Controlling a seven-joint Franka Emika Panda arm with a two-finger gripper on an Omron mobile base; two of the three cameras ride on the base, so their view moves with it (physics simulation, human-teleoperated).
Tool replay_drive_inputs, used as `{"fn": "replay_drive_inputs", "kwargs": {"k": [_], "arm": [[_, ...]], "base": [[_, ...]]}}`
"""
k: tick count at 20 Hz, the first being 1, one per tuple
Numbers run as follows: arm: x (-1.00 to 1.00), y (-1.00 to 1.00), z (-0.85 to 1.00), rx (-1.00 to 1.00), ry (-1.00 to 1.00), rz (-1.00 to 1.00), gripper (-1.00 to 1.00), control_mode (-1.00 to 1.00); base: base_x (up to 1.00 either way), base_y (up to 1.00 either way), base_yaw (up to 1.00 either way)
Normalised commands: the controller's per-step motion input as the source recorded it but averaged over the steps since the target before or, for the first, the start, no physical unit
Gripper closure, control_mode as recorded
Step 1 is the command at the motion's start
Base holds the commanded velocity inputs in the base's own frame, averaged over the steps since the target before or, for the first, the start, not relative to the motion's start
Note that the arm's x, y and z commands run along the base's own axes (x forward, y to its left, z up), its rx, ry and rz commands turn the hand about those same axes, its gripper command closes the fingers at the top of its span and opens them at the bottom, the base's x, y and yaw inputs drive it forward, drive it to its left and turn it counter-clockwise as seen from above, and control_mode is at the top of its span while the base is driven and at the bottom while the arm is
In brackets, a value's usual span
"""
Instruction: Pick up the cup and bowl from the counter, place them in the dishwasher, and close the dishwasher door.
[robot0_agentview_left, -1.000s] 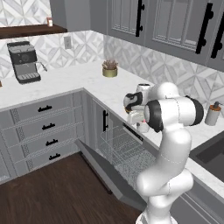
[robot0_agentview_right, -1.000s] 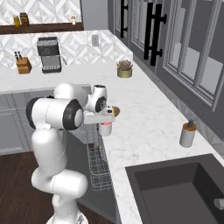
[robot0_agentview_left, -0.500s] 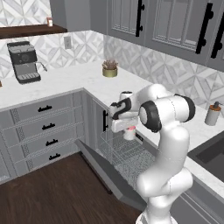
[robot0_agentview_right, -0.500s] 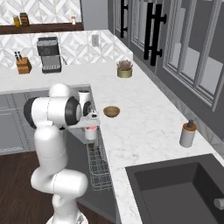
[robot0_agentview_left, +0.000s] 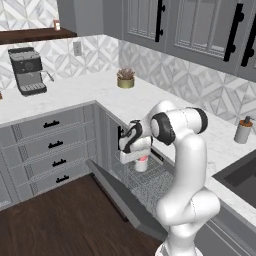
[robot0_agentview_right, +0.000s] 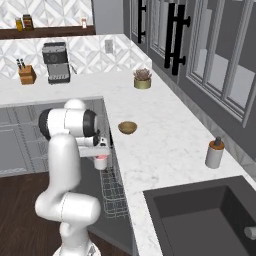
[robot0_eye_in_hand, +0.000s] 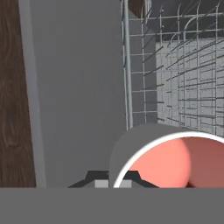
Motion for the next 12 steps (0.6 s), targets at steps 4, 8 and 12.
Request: {"fn": "replay_drive_inputs", "kwargs": {"k": [4, 8, 12], "arm": [[0.30, 0.00, -0.64, -0.05, -0.09, -0.07, 1.00, -1.00], [0.45, 0.01, -0.61, -0.05, -0.07, -0.12, 1.00, -1.00], [0.47, 0.01, -0.52, -0.03, -0.02, -0.16, 1.00, -1.00]], "base": [[0.00, 0.00, 0.00], [0.00, 0.00, 0.00], [0.00, 0.00, 0.00]]}}
